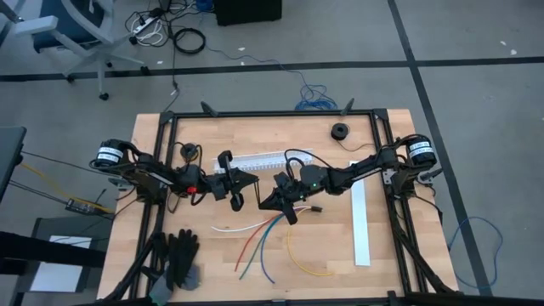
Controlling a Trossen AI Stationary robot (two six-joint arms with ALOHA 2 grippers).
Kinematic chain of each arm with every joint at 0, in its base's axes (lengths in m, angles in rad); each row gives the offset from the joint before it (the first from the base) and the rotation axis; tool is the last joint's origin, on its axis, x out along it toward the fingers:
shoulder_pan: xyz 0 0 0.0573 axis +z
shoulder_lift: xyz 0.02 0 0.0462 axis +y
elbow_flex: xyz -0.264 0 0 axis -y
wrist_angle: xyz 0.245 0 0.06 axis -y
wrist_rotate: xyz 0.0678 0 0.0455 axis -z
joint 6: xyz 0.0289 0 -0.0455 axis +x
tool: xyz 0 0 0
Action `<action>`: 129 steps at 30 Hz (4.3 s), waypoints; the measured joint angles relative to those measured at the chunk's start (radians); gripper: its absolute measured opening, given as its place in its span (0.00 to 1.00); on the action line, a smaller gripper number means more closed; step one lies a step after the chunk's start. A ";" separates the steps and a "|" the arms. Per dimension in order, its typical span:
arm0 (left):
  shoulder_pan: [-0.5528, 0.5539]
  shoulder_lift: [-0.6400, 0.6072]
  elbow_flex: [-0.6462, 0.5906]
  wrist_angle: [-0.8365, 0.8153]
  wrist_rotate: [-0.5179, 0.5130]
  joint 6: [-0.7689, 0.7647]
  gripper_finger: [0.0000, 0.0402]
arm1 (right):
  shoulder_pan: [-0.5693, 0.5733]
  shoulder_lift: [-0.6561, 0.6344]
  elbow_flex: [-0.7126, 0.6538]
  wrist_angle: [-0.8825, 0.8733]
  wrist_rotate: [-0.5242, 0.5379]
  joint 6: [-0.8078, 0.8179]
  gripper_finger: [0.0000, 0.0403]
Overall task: Ziptie cables
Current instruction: Insert zip tie on the cable wire
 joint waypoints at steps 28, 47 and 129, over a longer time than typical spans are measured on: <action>0.000 0.000 0.000 -0.031 -0.026 -0.001 0.00 | -0.007 0.000 0.000 -0.021 -0.021 0.019 0.00; 0.000 0.000 0.000 -0.033 -0.039 -0.001 0.00 | -0.008 0.000 0.000 -0.006 0.007 -0.004 0.00; -0.002 0.000 0.000 -0.092 0.059 0.020 0.00 | -0.022 -0.001 0.001 0.021 -0.004 0.078 0.00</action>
